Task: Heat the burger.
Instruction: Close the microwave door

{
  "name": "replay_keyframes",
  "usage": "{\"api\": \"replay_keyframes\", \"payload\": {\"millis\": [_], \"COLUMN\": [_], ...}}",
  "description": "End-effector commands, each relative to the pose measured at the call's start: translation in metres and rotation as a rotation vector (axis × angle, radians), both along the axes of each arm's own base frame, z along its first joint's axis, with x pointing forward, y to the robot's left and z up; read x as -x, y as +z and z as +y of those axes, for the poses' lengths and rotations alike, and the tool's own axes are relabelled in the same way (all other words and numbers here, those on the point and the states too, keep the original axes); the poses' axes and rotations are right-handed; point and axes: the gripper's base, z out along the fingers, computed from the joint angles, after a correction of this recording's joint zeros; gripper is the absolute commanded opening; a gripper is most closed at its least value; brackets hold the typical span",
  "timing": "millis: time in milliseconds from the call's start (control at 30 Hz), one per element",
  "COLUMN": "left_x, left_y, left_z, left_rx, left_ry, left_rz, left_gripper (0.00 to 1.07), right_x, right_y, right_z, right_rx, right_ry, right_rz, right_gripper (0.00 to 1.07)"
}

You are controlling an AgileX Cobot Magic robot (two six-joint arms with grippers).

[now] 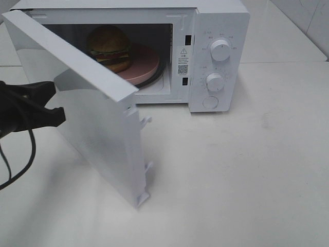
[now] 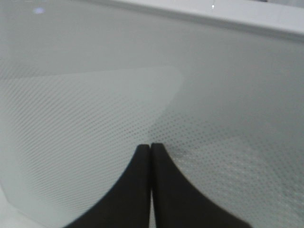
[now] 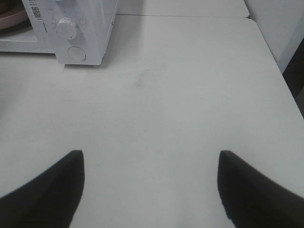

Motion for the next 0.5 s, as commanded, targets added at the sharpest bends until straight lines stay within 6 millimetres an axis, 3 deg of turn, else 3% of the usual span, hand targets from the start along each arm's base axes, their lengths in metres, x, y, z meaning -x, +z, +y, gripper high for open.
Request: {"api": "replay_keyframes", "payload": {"millis": [33,500], "left_x": [-0.005,-0.031], "left_y": [0.005,0.012], "left_z": [-0.009,-0.061], "left_rx": [0.012,0.017], "left_ry": [0.003,0.087], "left_rz": [-0.027,-0.027], "left_gripper": [0.00,0.00], "right_x": [0.005,0.005], "right_y": [0.000,0.000], "right_z": [0.000,0.000], "right_rx": [0.007,0.007], "right_ry": [0.002,0.002], "right_rz": [-0.028,-0.028], "right_gripper": [0.75,0.75]}}
